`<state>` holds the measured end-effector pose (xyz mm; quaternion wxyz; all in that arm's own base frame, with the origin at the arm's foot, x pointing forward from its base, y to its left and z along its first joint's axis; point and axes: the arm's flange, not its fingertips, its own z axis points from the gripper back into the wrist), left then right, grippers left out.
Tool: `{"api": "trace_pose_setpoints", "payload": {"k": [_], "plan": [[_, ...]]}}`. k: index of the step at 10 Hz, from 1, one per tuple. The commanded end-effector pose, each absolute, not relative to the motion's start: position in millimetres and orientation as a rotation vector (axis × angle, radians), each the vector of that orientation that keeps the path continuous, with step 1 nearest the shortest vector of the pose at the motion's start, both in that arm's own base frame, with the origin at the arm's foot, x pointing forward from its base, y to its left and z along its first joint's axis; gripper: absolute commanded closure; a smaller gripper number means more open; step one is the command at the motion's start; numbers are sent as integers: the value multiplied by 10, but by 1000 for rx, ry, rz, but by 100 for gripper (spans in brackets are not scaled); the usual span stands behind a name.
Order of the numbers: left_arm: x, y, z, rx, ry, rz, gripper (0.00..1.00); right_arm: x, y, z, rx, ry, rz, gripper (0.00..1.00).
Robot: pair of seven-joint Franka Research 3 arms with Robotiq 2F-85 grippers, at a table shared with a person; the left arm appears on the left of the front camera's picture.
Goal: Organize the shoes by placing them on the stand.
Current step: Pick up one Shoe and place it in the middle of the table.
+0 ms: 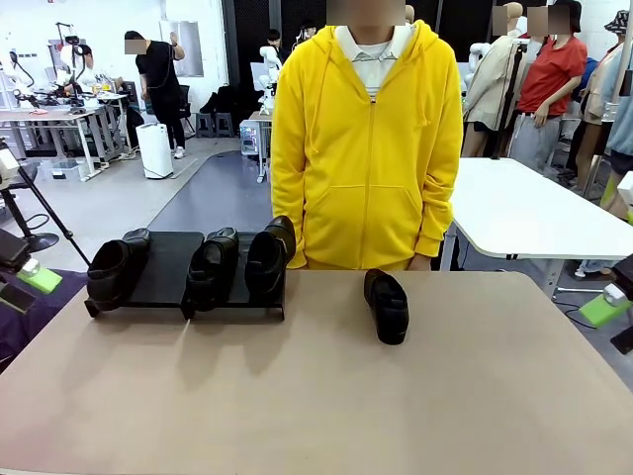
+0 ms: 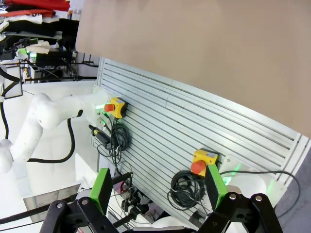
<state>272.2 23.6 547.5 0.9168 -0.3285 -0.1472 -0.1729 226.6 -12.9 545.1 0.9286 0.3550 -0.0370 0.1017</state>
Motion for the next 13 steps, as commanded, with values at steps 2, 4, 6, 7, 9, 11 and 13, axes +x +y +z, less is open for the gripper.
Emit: {"api": "trace_pose_setpoints", "payload": {"k": [2, 4, 6, 7, 9, 11, 13], "plan": [[2733, 222, 5457, -695, -296, -353, 0, 2261, -146, 5475, 724, -71, 210, 0], [2733, 222, 5457, -695, -296, -353, 0, 2261, -146, 5475, 724, -71, 210, 0], [2733, 222, 5457, -695, -296, -353, 0, 2261, -146, 5475, 724, -71, 210, 0], [2733, 222, 5457, -695, -296, -353, 0, 2266, -129, 5451, 727, -76, 208, 0], [2733, 222, 5457, -695, -296, -353, 0, 3006, 334, 5628, 445, -14, 116, 0], [2733, 222, 5457, -695, -296, -353, 0, 4098, 980, 5500, 240, 48, 155, 0], [2733, 222, 5457, -695, -296, -353, 0, 4866, 1642, 5167, 189, 54, 158, 0]]}}
